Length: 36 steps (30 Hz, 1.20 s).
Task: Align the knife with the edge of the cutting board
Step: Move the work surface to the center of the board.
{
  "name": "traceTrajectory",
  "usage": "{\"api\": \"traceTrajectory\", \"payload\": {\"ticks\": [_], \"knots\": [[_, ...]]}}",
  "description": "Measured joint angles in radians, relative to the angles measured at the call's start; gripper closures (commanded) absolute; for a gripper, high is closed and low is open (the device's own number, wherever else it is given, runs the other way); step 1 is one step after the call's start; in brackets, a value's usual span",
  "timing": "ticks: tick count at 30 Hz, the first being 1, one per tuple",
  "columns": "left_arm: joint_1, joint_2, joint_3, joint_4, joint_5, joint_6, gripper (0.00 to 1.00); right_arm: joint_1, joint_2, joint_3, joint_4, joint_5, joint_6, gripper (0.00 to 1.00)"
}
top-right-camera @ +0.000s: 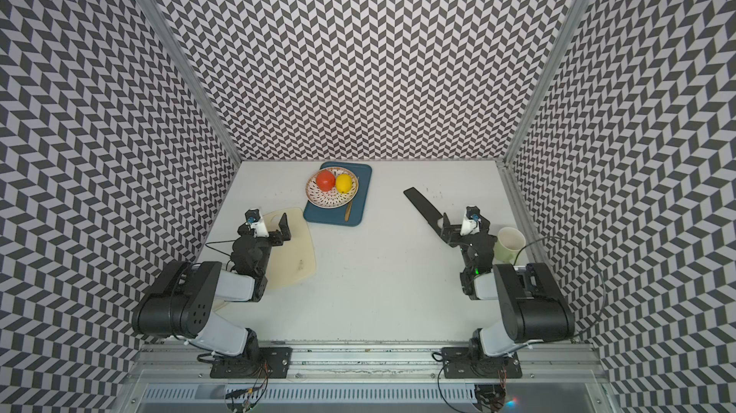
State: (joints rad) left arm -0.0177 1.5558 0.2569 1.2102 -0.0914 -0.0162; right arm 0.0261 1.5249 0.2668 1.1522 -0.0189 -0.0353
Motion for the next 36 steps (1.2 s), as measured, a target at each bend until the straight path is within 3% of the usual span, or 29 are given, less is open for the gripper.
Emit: {"api": "traceTrajectory", "payload": {"ticks": [12, 15, 20, 24, 28, 32, 36], "knots": [[0.000, -0.006, 0.000, -0.008, -0.026, -0.004, 0.00, 0.007, -0.001, 0.000, 0.003, 0.015, 0.000, 0.00], [-0.015, -0.069, 0.060, -0.154, -0.101, -0.013, 0.00, 0.032, -0.056, 0.006, -0.066, 0.058, -0.002, 0.00], [-0.043, -0.187, 0.351, -0.485, -0.229, -0.053, 0.00, 0.057, -0.279, 0.091, -0.256, 0.115, 0.070, 0.00], [-0.047, -0.294, 0.532, -0.693, -0.323, -0.183, 0.00, 0.058, -0.395, 0.216, -0.420, 0.134, 0.248, 0.00], [-0.043, -0.376, 0.655, -0.867, -0.394, -0.369, 0.00, 0.058, -0.412, 0.354, -0.594, 0.107, 0.444, 0.00], [-0.050, -0.439, 0.607, -0.908, -0.380, -0.466, 0.00, 0.063, -0.372, 0.402, -0.670, -0.022, 0.520, 0.00], [-0.094, -0.410, 0.501, -0.969, -0.376, -0.586, 0.02, 0.119, -0.290, 0.410, -0.731, -0.101, 0.552, 0.00]]}}
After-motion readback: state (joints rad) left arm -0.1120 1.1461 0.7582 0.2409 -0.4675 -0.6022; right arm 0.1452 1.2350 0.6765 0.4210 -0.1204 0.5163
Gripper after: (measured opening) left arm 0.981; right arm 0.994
